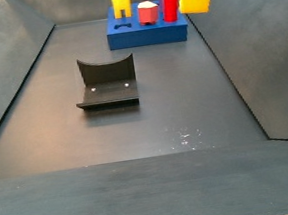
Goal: Pick up the arch object. Move up. Rotate the arch object. Move to above the board. Insert the arch object.
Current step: Rotate the arch object.
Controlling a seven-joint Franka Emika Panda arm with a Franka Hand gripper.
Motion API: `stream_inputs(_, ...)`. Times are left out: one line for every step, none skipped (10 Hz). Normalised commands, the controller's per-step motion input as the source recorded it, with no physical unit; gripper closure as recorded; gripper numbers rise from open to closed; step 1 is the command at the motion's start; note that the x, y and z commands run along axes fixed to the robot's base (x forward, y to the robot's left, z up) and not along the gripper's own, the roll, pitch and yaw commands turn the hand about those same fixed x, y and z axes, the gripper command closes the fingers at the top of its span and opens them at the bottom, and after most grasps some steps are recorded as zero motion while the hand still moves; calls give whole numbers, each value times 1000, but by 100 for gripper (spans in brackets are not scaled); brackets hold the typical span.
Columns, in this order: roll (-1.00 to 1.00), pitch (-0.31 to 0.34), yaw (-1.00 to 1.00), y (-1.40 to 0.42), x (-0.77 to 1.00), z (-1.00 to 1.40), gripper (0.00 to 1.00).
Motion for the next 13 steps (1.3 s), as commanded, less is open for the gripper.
stream_inputs(-7,25,-1000,8,33,-23,100)
stream_inputs(-7,25,-1000,9,33,-21,100)
stream_inputs(-7,26,-1000,9,34,-20,100)
stream_inputs(-8,27,-1000,10,34,-18,100)
stream_inputs(-8,28,-1000,10,34,-17,100)
stream_inputs(-8,30,-1000,11,34,-17,100)
stream_inputs(-9,31,-1000,11,34,-16,100)
stream_inputs(-9,33,-1000,11,34,-16,100)
stream_inputs(-10,34,-1000,11,34,-16,100)
stream_inputs(-10,35,-1000,11,34,-15,100)
stream_inputs(-11,38,-1000,12,34,-15,100)
stream_inputs(-11,40,-1000,12,34,-15,100)
stream_inputs(-12,43,-1000,12,34,-14,100)
